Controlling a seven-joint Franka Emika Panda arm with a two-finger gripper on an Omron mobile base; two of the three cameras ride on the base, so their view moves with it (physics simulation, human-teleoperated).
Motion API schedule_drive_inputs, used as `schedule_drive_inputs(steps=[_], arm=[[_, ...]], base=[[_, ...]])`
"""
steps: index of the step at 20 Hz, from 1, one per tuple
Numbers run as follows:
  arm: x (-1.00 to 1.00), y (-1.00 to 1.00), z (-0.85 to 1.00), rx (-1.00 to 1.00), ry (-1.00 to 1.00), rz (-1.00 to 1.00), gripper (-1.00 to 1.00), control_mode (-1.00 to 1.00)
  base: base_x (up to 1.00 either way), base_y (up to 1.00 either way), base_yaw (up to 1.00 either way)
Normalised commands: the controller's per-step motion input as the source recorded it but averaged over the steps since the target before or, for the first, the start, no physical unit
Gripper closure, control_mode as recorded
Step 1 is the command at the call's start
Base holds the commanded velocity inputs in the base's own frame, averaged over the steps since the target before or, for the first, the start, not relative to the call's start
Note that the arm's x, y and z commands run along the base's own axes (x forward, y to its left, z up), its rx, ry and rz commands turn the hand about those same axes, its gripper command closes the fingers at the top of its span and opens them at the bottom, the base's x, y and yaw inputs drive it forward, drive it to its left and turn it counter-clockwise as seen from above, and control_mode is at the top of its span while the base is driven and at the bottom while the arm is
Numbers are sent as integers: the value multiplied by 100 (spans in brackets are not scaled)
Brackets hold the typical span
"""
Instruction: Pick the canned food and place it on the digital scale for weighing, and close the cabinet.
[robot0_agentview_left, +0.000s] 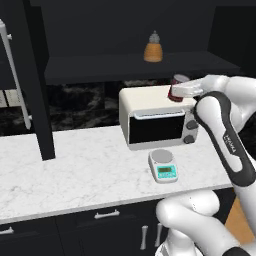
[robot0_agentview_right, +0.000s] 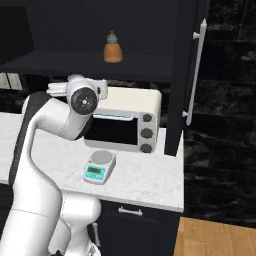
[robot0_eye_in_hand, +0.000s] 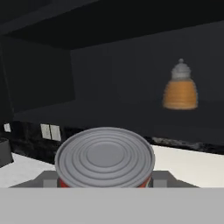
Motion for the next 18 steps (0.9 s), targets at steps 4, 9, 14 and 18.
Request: schedule_drive_inputs(steps=[4, 9, 14, 18], arm=[[-36, -28, -93, -4, 11, 25, 100, -100], [0, -23, -97, -6, 11, 27, 100, -100], [27, -1, -100, -13, 9, 16, 100, -100], [59, -2, -80, -5, 0, 7, 100, -100]], base=[[0, 0, 0], [0, 0, 0], [0, 0, 0], [0, 0, 0]])
